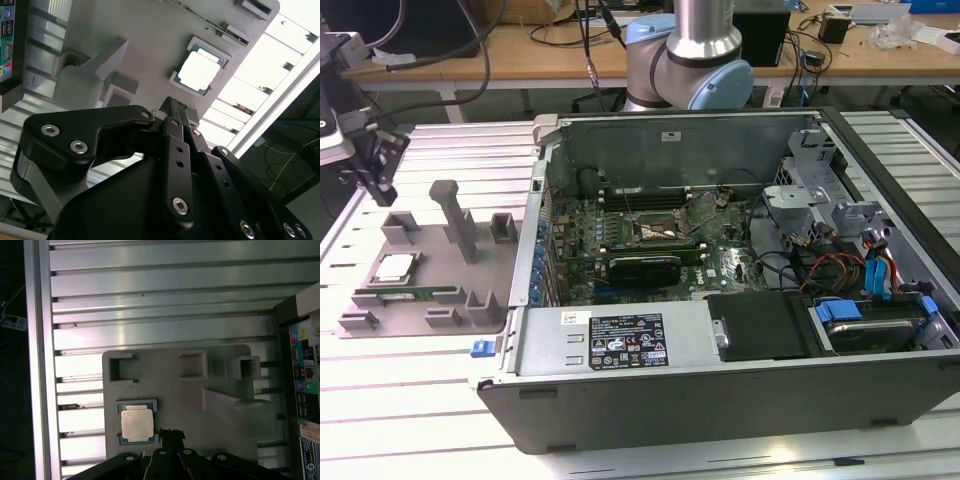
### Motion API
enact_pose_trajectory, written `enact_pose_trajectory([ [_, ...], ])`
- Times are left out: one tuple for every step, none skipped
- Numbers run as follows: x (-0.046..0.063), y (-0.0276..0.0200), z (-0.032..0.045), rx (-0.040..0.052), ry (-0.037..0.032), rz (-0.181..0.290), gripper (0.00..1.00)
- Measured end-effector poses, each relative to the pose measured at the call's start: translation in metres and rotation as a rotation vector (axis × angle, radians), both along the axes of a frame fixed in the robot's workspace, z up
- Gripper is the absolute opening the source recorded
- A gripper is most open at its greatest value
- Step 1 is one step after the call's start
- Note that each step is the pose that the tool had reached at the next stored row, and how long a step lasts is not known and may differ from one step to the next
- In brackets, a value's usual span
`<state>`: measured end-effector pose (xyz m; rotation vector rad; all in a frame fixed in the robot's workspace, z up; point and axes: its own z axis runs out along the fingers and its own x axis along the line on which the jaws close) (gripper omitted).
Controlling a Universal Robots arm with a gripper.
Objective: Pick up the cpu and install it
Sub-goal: 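Pick up the cpu and move it towards the insertion slot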
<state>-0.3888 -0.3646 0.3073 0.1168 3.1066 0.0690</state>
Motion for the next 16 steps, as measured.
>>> enact_pose_trajectory([
  [-0.001, 0.0, -0.0005, 0.0, 0.0, 0.0, 0.11],
  [-0.002, 0.0, -0.001, 0.0, 0.0, 0.0, 0.11],
  [-0.003, 0.0, -0.0014, 0.0, 0.0, 0.0, 0.11],
  [-0.004, 0.0, -0.0018, 0.0001, -0.0001, 0.0, 0.11],
  [-0.005, 0.0, -0.0025, 0.0, -0.0001, 0.0, 0.11],
  [-0.006, 0.0, -0.0034, 0.0001, -0.0001, 0.0, 0.11],
  [-0.008, 0.0, -0.0042, 0.0001, -0.0001, 0.0, 0.11],
  [-0.009, 0.0, -0.0049, 0.0, 0.0, 0.0, 0.11],
  [-0.01, 0.0, -0.0058, 0.0001, 0.0, 0.0, 0.11],
  [-0.012, 0.0, -0.0073, 0.0001, 0.0, 0.0, 0.11],
  [-0.013, 0.0, -0.0085, 0.0, 0.0, 0.0, 0.11],
  [-0.014, 0.0, -0.0092, 0.0001, -0.0001, 0.0, 0.11],
  [-0.015, 0.0, -0.0099, 0.0001, -0.0001, 0.0, 0.11],
  [-0.017, 0.0, -0.0115, 0.0001, -0.0001, 0.0, 0.11],
  [-0.019, 0.0, -0.0128, 0.0, 0.0, 0.0, 0.11],
  [-0.021, 0.0, -0.0158, 0.0002, -0.0002, 0.0, 0.11],
])
